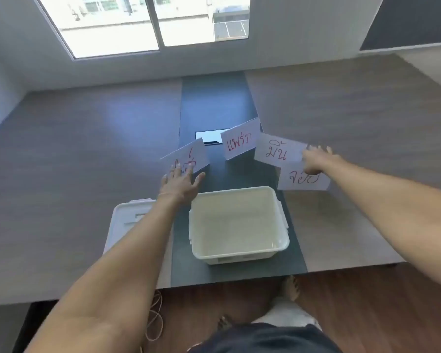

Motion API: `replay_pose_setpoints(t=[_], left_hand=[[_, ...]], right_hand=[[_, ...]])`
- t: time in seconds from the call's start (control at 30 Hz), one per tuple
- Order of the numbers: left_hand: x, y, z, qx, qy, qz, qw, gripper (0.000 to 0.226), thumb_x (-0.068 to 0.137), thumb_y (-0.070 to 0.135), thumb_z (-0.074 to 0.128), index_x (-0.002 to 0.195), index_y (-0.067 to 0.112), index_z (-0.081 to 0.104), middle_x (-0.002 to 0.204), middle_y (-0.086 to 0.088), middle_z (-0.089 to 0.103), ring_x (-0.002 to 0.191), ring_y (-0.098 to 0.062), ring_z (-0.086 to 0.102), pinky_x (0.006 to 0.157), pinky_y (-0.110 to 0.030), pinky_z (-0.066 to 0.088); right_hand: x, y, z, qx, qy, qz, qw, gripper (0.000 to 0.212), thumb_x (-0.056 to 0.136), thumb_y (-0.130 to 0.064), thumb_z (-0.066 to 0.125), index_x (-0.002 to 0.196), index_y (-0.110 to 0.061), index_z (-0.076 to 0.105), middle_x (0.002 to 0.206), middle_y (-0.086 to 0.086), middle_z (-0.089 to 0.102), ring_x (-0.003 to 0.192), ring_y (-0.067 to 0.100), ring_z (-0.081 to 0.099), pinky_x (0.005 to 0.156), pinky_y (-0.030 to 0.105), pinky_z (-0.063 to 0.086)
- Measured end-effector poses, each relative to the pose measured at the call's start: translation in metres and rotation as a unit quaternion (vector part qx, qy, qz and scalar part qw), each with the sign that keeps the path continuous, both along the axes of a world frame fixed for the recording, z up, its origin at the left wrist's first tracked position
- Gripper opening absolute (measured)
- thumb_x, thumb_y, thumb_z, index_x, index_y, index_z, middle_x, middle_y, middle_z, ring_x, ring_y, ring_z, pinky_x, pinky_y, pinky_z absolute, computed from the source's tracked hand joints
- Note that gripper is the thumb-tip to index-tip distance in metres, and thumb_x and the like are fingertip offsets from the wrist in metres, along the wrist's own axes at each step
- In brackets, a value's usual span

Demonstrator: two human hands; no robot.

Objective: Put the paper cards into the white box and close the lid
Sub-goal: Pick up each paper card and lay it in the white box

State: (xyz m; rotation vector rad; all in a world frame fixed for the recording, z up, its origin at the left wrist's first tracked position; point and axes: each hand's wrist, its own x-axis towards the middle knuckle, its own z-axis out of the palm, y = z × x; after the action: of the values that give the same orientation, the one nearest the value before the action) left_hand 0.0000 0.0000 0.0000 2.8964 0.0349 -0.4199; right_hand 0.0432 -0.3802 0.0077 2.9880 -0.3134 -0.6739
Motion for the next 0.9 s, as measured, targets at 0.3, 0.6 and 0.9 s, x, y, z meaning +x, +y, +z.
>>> replay_pose_setpoints(t=[0.3, 0.6, 0.9], left_hand=[[-0.046, -0.009, -0.044, -0.056, 0.016, 0.039, 0.998, 0.072, 0.098, 0.062, 0.012, 0.158, 0.023, 0.008, 0.165, -0.008, 0.011, 0.152, -0.023, 0.004, 0.119, -0.047, 0.009], [-0.093, 0.006, -0.069, -0.097, -0.055, 0.023, 0.993, 0.057, 0.106, 0.039, 0.018, 0.158, 0.018, 0.011, 0.16, -0.002, 0.028, 0.144, -0.02, 0.031, 0.115, -0.04, 0.023], [-0.093, -0.008, -0.075, -0.191, -0.095, 0.051, 0.976, 0.053, 0.108, 0.031, 0.019, 0.158, 0.015, 0.013, 0.155, -0.005, 0.038, 0.13, -0.034, 0.048, 0.107, -0.045, 0.035]], right_hand=[[-0.018, -0.021, -0.029, -0.01, -0.009, -0.006, 1.0, 0.056, 0.089, -0.03, 0.052, 0.141, -0.015, 0.037, 0.145, 0.021, 0.039, 0.138, 0.041, 0.032, 0.113, 0.055, 0.025], [-0.017, -0.019, -0.033, -0.019, -0.054, 0.022, 0.998, 0.034, 0.091, 0.003, 0.052, 0.125, 0.0, 0.049, 0.13, 0.024, 0.046, 0.121, 0.046, 0.049, 0.1, 0.051, 0.039], [-0.035, -0.006, -0.024, -0.034, -0.066, 0.047, 0.996, 0.026, 0.088, 0.011, 0.043, 0.105, 0.001, 0.059, 0.113, 0.025, 0.062, 0.106, 0.043, 0.06, 0.078, 0.042, 0.047]])
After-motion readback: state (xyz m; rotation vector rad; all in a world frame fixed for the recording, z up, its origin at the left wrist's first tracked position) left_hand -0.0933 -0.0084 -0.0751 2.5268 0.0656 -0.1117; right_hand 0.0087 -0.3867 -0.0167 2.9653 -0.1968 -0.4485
